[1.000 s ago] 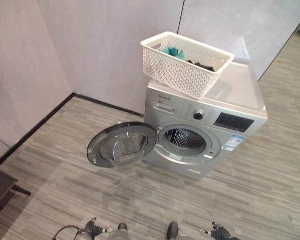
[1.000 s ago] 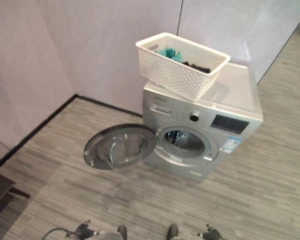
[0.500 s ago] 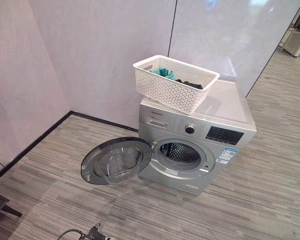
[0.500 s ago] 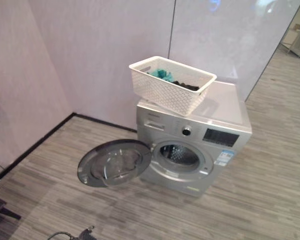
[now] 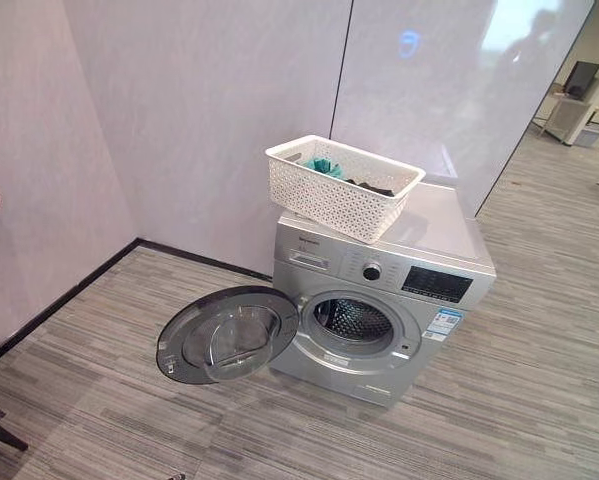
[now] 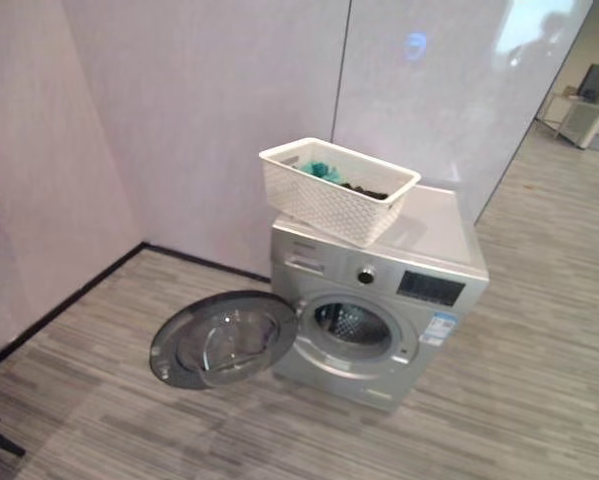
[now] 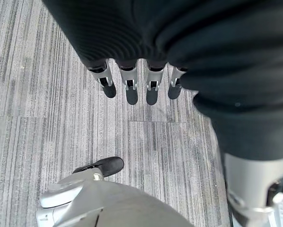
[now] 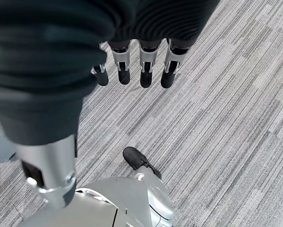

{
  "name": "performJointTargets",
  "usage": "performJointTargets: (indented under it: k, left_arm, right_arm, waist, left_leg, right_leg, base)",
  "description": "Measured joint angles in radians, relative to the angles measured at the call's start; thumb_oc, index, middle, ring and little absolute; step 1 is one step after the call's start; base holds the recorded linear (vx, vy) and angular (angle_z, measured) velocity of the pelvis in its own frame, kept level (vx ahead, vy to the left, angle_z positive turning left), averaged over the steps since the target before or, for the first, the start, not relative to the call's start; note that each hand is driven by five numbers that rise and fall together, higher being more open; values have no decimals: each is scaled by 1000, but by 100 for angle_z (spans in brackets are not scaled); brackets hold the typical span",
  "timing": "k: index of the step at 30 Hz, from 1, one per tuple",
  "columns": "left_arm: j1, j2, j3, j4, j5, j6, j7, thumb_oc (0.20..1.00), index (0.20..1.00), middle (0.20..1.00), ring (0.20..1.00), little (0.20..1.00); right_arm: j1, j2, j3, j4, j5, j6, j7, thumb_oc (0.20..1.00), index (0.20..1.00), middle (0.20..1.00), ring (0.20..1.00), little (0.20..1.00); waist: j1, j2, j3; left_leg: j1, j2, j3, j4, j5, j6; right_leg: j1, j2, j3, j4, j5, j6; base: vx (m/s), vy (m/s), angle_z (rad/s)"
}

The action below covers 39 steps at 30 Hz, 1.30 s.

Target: Grab the laundry basket,head to the washer,open it,put in the laundry and shut it.

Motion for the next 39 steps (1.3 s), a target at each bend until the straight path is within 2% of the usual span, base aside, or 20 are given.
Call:
performJointTargets:
  k: [6,12,15,17,24,26,28,29,32,34,39]
  left_arm:
    - [3,1,-5,0,1,0,0,1000,1000,1000,1000,1000]
    - [-12,14,-12,-10,2,0,2,1000,1000,1000,1000,1000]
    - [-47,33,-88,-57,3,0,3,1000,1000,1000,1000,1000]
    - [-61,39,-102,-85,3,-4,7,1000,1000,1000,1000,1000]
    - [-98,27,-160,-144,3,-13,9,1000,1000,1000,1000,1000]
    - [-105,27,-163,-159,2,-13,10,1000,1000,1000,1000,1000]
    - [-117,16,-172,-159,2,-13,11,1000,1000,1000,1000,1000]
    - [-120,13,-177,-160,2,-13,12,1000,1000,1000,1000,1000]
    - [-130,-7,-193,-159,2,-13,26,1000,1000,1000,1000,1000]
    - [-127,-12,-192,-158,1,-13,33,1000,1000,1000,1000,1000]
    - [-121,-9,-116,-141,1,-18,37,1000,1000,1000,1000,1000]
  right_arm:
    - [1,-7,-15,3,7,0,-1,1000,1000,1000,1000,1000]
    - [-4,-54,-120,28,88,1,-5,1000,1000,1000,1000,1000]
    - [-1,-64,-137,72,91,3,-8,1000,1000,1000,1000,1000]
    - [1,-64,-137,81,91,4,-8,1000,1000,1000,1000,1000]
    - [8,-64,-134,78,111,3,-10,1000,1000,1000,1000,1000]
    - [-7,-65,-133,57,111,2,-19,1000,1000,1000,1000,1000]
    - [-36,-70,-114,38,111,2,-24,1000,1000,1000,1000,1000]
    - [-40,-71,-114,32,111,1,-24,1000,1000,1000,1000,1000]
    - [-84,-83,-87,-1,110,1,-30,1000,1000,1000,1000,1000]
    - [-105,-82,-84,-34,110,0,-30,1000,1000,1000,1000,1000]
    - [-132,-85,-74,-119,106,-11,-45,1000,1000,1000,1000,1000]
  waist:
    - [-3,-8,-15]
    - [-30,-4,-29]
    - [-33,-3,-30]
    - [-32,0,-30]
    - [-58,44,-22]
    - [-56,51,-7]
    - [-57,81,45]
    - [-56,78,63]
    - [-58,96,113]
    - [-59,93,152]
    - [-57,79,160]
  left_leg:
    - [1,5,-1,0,1,-2]
    - [1,-3,8,0,1,-1]
    - [0,-6,11,0,1,-1]
    - [0,-6,11,0,1,-1]
    - [-17,-5,21,0,1,-1]
    - [-39,-8,24,0,4,-4]
    - [-62,-12,21,1,6,-7]
    - [-68,-12,20,0,8,-10]
    - [-107,-19,8,3,19,-13]
    - [-107,-14,4,5,20,-12]
    - [-77,-10,12,5,14,1]
  right_leg:
    - [-5,10,23,0,0,0]
    - [-17,12,73,0,2,1]
    - [-19,10,78,0,3,1]
    - [-19,10,80,0,3,1]
    - [-42,14,97,1,6,0]
    - [-67,12,106,1,14,-2]
    - [-91,12,114,0,21,-5]
    - [-97,13,115,0,21,-5]
    - [-145,13,127,0,36,-5]
    - [-145,19,127,0,38,-9]
    - [-118,29,134,2,38,-17]
  base:
    - [3,-5,-5]
    - [-1,7,-8]
    - [2,1,-3]
    - [0,0,0]
    - [-15,-4,-4]
    - [-39,-10,-12]
    - [-80,8,-7]
    - [-97,22,-3]
    - [-25,6,-4]
    - [47,-3,-1]
    - [98,11,-6]
